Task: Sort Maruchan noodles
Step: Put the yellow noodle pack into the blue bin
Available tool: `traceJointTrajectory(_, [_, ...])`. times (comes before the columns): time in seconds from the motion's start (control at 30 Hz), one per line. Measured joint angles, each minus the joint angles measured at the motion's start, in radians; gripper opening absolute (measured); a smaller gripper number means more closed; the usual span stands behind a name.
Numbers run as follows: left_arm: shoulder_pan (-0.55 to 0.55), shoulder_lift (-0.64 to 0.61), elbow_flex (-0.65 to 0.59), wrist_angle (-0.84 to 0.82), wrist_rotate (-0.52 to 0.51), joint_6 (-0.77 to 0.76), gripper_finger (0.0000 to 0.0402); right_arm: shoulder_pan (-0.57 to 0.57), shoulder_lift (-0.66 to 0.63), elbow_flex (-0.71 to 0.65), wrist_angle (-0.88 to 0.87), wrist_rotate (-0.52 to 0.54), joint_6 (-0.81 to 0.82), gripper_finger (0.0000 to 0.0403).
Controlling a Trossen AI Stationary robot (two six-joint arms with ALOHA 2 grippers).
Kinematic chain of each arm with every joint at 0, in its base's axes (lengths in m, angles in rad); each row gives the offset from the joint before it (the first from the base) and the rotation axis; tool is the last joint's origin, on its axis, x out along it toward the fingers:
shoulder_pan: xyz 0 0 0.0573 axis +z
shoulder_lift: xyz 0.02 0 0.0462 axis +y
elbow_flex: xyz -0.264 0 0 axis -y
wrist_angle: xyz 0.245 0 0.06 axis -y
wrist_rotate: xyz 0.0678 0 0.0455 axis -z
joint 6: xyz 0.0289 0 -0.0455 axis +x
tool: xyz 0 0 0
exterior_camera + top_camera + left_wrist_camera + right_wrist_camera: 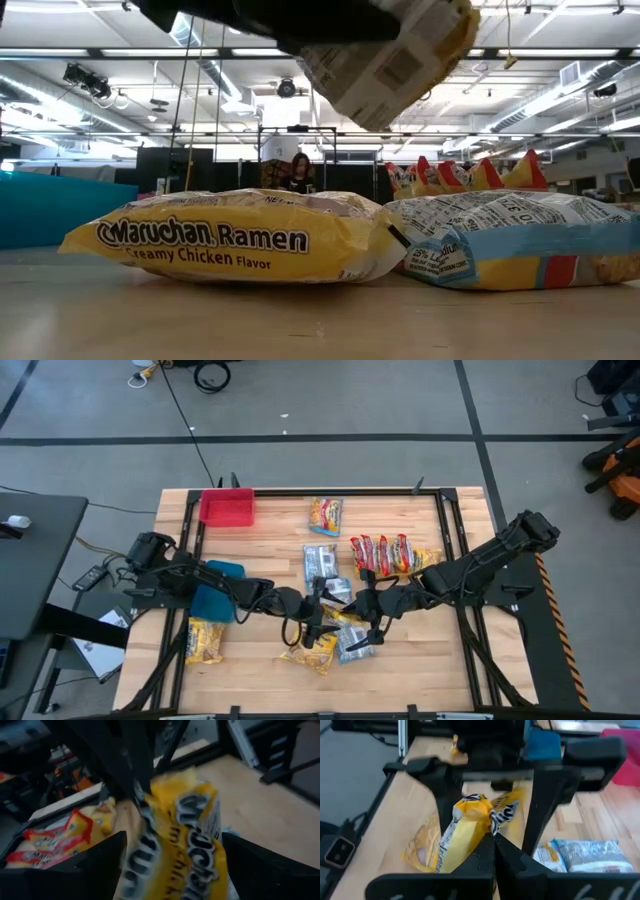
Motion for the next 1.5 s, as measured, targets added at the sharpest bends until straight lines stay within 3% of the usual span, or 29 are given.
traceJointTrajectory(0.17, [0.003,0.004,-0.001,0.0,-0.081,0.068,0.03,-0.018,0.0,0.0,0.042,-0.026,-0.02,0.0005])
traceJointTrajectory(0.33, [0.003,0.006,-0.001,-0.011,-0.111,0.071,0.0221,-0.027,0.0,0.0,0.055,-0.029,-0.01,0.0013])
traceJointTrajectory(0.43, [0.002,-0.014,-0.002,-0.073,-0.159,0.07,0.0163,-0.026,-0.001,0.0,0.057,-0.028,-0.001,0.003])
traceJointTrajectory(0.57, [0.014,-0.083,-0.002,-0.194,-0.171,0.066,0.0154,-0.018,-0.033,0.001,0.056,0.0,-0.049,0.0071])
traceJointTrajectory(0.73, [0.008,-0.255,-0.002,-0.544,-0.192,0.0,0.0154,-0.001,-0.147,0.002,0.008,0.078,-0.073,0.0125])
traceJointTrajectory(0.87, [-0.016,-0.433,-0.002,-0.914,-0.2,-0.147,0.0158,0.017,-0.224,0.002,-0.078,0.078,-0.026,0.0138])
traceJointTrajectory(1.03, [-0.04,-0.649,-0.001,-1.389,-0.186,-0.404,0.0158,0.028,-0.238,0.002,-0.134,0.08,0.012,0.0135])
traceJointTrajectory(1.2, [-0.024,-0.744,-0.001,-1.881,-0.145,-0.735,0.0157,0.027,-0.186,0.002,-0.121,0.082,0.01,0.0133])
traceJointTrajectory(1.27, [-0.019,-0.749,-0.002,-1.969,-0.14,-0.792,0.0157,0.025,-0.159,0.001,-0.118,0.101,0.004,0.0133])
traceJointTrajectory(1.5, [0.045,-0.713,-0.02,-1.953,-0.144,-0.736,0.0157,0.003,-0.08,0.001,-0.082,0.088,0.007,0.0133])
